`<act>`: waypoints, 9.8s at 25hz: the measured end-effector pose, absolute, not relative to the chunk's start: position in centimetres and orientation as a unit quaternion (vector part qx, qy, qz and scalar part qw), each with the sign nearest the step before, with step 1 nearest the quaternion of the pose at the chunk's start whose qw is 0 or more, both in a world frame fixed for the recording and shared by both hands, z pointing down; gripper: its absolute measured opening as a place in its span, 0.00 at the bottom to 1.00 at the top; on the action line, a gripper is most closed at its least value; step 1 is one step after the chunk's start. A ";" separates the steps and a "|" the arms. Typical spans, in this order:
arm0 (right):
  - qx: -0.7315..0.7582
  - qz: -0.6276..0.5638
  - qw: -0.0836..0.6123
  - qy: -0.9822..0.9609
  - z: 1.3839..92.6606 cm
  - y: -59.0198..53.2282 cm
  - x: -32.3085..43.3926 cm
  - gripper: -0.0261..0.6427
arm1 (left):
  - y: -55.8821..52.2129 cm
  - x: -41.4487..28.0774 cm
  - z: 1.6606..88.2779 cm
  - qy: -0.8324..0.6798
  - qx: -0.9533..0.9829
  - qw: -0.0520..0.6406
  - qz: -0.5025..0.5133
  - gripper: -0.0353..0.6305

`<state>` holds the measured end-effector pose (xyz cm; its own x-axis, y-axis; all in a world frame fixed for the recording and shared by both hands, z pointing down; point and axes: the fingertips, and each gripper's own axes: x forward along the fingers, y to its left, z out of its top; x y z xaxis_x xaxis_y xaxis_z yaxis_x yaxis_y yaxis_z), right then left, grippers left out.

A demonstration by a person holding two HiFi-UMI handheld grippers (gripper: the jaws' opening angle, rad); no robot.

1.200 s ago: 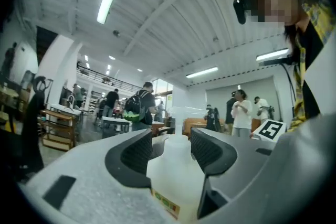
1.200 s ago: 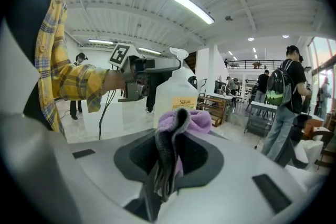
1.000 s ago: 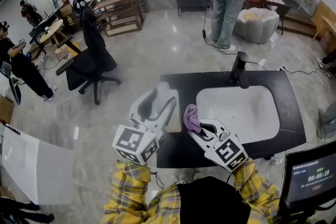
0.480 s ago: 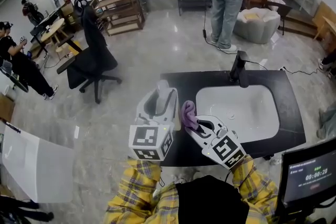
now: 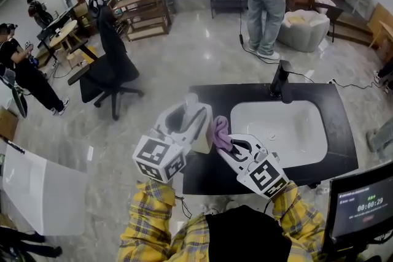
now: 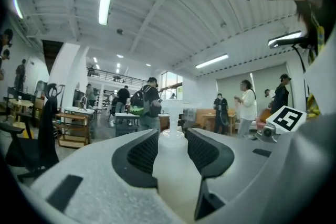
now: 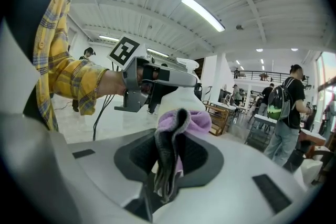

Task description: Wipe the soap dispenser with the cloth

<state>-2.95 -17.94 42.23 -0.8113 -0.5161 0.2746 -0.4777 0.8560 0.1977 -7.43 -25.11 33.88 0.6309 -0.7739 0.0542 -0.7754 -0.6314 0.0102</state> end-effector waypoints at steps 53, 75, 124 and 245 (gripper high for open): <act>0.173 -0.070 0.225 -0.956 48.1 -16.0 -7.9 0.16 | -23.9 -8.0 33.1 -0.245 0.969 0.014 0.012 0.29; 0.149 -0.015 0.244 -0.958 51.0 -15.2 -8.1 0.16 | -23.6 -7.9 32.7 -0.271 0.963 -0.005 0.007 0.29; 0.269 -0.020 0.198 -0.942 48.0 -18.3 -4.0 0.16 | -24.9 -8.7 34.3 -0.611 0.790 -0.015 0.053 0.26; 0.230 -0.168 0.179 -0.942 41.1 -17.1 -6.7 0.16 | -22.9 -10.9 32.0 -0.418 0.907 -0.040 0.002 0.29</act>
